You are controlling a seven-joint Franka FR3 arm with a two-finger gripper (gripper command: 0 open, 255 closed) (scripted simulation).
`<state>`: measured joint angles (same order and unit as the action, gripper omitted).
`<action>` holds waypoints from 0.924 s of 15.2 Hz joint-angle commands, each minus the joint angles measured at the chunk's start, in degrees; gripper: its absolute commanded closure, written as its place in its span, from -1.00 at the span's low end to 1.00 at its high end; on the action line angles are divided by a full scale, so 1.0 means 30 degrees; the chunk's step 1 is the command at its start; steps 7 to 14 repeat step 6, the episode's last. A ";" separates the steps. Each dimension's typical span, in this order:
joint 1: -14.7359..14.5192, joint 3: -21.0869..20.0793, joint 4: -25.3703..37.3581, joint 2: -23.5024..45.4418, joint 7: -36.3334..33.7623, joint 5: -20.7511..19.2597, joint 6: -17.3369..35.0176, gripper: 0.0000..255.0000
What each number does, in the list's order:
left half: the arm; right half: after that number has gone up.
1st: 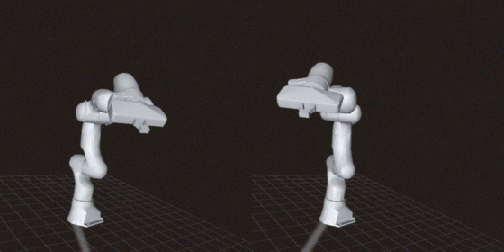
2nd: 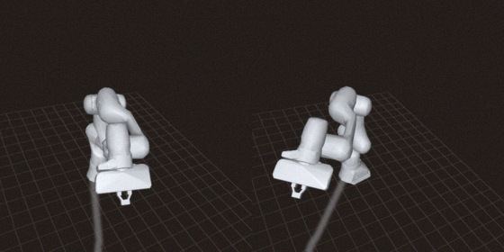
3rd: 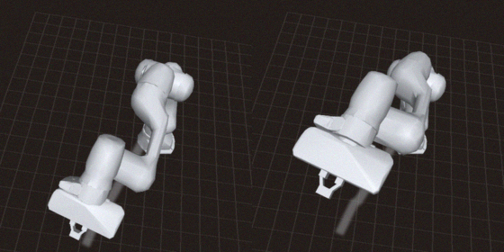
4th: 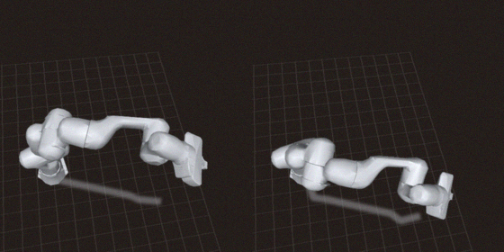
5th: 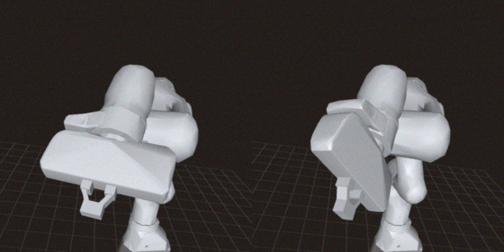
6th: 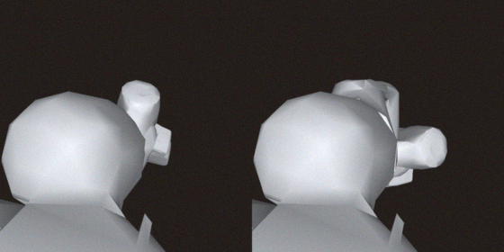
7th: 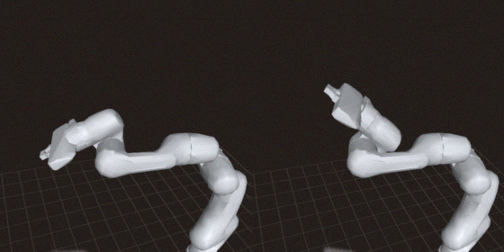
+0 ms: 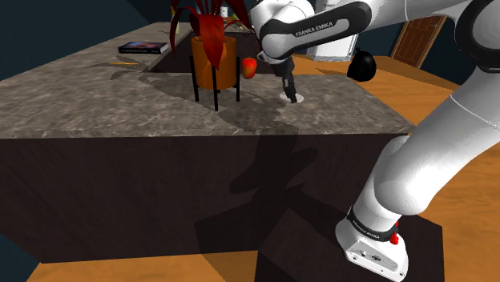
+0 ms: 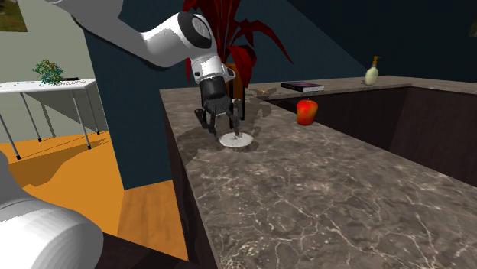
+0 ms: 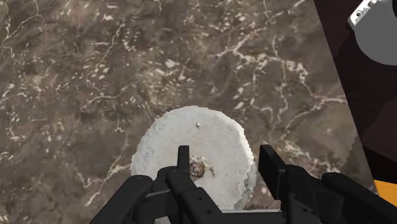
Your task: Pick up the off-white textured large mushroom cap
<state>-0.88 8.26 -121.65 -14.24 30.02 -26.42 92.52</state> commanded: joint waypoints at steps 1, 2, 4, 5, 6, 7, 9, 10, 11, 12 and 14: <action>-0.0030 -0.0067 0.0536 -0.0044 0.0179 0.0048 -0.0565 1.00; -0.0035 -0.0087 0.0765 -0.0064 0.0267 0.0057 -0.0799 1.00; -0.0045 -0.0126 0.1233 -0.0093 0.0446 0.0073 -0.1264 1.00; -0.0046 -0.0129 0.1266 -0.0098 0.0459 0.0075 -0.1299 1.00; -0.0046 -0.0129 0.1268 -0.0096 0.0459 0.0075 -0.1299 1.00; -0.0046 -0.0129 0.1268 -0.0096 0.0459 0.0075 -0.1299 1.00; -0.0046 -0.0129 0.1268 -0.0096 0.0459 0.0075 -0.1299 1.00; -0.0046 -0.0129 0.1268 -0.0096 0.0459 0.0075 -0.1299 1.00; -0.0046 -0.0129 0.1268 -0.0096 0.0459 0.0075 -0.1299 1.00; -0.0046 -0.0129 0.1268 -0.0096 0.0459 0.0075 -0.1299 1.00; -0.0046 -0.0129 0.1268 -0.0096 0.0459 0.0075 -0.1299 1.00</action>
